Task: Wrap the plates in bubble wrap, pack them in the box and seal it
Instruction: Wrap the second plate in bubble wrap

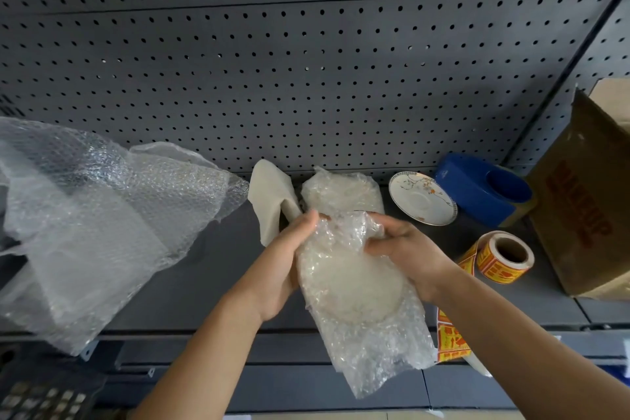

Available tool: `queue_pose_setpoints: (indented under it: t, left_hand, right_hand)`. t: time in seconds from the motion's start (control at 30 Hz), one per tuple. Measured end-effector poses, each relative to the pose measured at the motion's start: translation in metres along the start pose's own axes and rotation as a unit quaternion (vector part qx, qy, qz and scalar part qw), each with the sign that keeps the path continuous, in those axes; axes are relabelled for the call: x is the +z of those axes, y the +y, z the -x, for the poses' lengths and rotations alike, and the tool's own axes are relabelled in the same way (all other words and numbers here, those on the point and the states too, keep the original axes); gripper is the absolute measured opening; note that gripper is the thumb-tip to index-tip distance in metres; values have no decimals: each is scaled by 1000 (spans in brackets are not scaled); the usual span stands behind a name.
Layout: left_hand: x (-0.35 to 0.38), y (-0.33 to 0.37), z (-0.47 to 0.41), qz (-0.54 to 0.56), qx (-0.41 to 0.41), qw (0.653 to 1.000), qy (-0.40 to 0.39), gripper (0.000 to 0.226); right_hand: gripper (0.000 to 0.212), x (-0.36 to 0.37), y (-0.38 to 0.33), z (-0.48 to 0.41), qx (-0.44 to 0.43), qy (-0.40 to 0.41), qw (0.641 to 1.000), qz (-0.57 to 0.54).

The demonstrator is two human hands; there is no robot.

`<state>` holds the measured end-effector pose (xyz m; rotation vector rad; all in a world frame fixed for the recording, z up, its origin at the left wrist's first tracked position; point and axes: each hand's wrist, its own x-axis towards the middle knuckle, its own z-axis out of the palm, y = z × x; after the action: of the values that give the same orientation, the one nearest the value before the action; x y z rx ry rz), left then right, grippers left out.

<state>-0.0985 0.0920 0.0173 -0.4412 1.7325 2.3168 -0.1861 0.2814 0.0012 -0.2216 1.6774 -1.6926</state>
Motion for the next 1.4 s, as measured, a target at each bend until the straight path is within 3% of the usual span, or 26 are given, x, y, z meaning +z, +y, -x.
queue_pose_setpoints:
  t: [0.07,0.23,0.4,0.53,0.67,0.77,0.83,0.97,1.03,1.13,1.27,1.33,1.4]
  left_hand:
    - [0,4,-2,-6,-40,999,0,63]
    - [3,5,-3,-103,-76,992,-12,50]
    - [1,-4,-5,-86,-54,994,50,66]
    - [-9,-1,-6,-45,-48,995,76,55]
    - [-18,-1,-4,36,5,990,134,56]
    - [-15,-7,0,113,58,976,178,43]
    - [-9,-15,4,169,75,960,209,34]
    - [9,-31,10,225,99,943,224,40]
    - [19,-34,10,228,122,942,215,40]
    - [28,-40,8,229,139,941,209,42]
    - [31,-52,5,238,119,929,256,44]
    - [31,-56,4,229,115,926,276,42]
    - [30,-60,1,203,105,928,296,41]
  right_hand:
    - [45,1,-2,0,-11,-8,1000,17]
    - [57,10,-5,-2,-53,-26,991,122]
    - [64,12,-11,4,-46,-46,991,119]
    - [72,3,-15,11,6,-92,996,15]
    - [45,-13,-17,28,39,-56,994,-89]
    - [42,-14,-1,47,38,-46,987,-148]
    - [46,-7,12,56,35,-46,977,-203]
    - [52,24,26,70,18,-49,935,-350]
    - [51,39,26,69,-1,-59,928,-367]
    - [45,47,22,56,-19,13,928,-371]
    - [33,44,24,39,-25,149,914,-376]
    - [34,44,26,36,-35,186,923,-334]
    - [37,46,26,38,-67,197,955,-211]
